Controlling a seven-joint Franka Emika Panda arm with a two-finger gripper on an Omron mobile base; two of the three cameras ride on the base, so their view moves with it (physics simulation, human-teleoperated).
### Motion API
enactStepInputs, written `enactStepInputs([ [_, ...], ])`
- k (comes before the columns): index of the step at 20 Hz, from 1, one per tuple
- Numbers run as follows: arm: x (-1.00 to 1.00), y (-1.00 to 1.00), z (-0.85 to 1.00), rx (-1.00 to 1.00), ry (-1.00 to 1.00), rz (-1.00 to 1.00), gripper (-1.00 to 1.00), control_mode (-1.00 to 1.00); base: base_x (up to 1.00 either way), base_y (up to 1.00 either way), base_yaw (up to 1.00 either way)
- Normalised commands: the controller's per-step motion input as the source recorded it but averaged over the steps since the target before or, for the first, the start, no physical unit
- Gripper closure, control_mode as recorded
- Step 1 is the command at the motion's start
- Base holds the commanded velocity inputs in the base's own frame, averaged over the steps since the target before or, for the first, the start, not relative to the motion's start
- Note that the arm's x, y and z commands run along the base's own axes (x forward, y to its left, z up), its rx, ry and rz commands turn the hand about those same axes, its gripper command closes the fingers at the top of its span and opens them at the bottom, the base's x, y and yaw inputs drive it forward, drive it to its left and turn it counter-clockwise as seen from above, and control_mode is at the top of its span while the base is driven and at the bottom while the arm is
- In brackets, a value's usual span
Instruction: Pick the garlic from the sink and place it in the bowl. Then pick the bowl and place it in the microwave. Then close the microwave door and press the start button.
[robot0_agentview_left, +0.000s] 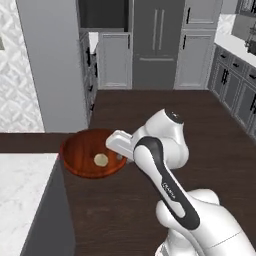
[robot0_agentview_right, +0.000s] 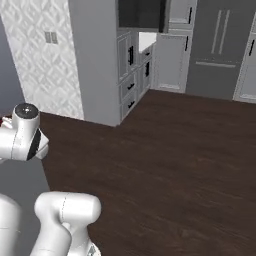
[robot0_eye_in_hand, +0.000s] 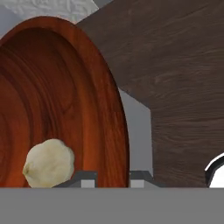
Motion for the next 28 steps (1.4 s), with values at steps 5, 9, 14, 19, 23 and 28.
enactStepInputs([
  [5, 0.0, 0.0, 0.0, 0.0, 0.0, 0.0, 1.0, 1.0, 0.96, -0.92, -0.42],
  [9, 0.0, 0.0, 0.0, 0.0, 0.0, 0.0, 1.0, 1.0, 1.0, -0.81, -0.4],
  [14, 0.0, 0.0, 0.0, 0.0, 0.0, 0.0, 1.0, 1.0, 1.0, -0.4, -0.3],
  [19, 0.0, 0.0, 0.0, 0.0, 0.0, 0.0, 1.0, 1.0, 1.0, -0.02, -0.08],
  [23, 0.0, 0.0, 0.0, 0.0, 0.0, 0.0, 1.0, 1.0, 1.0, -0.09, 0.07],
  [28, 0.0, 0.0, 0.0, 0.0, 0.0, 0.0, 1.0, 1.0, 1.0, -0.17, 0.22],
])
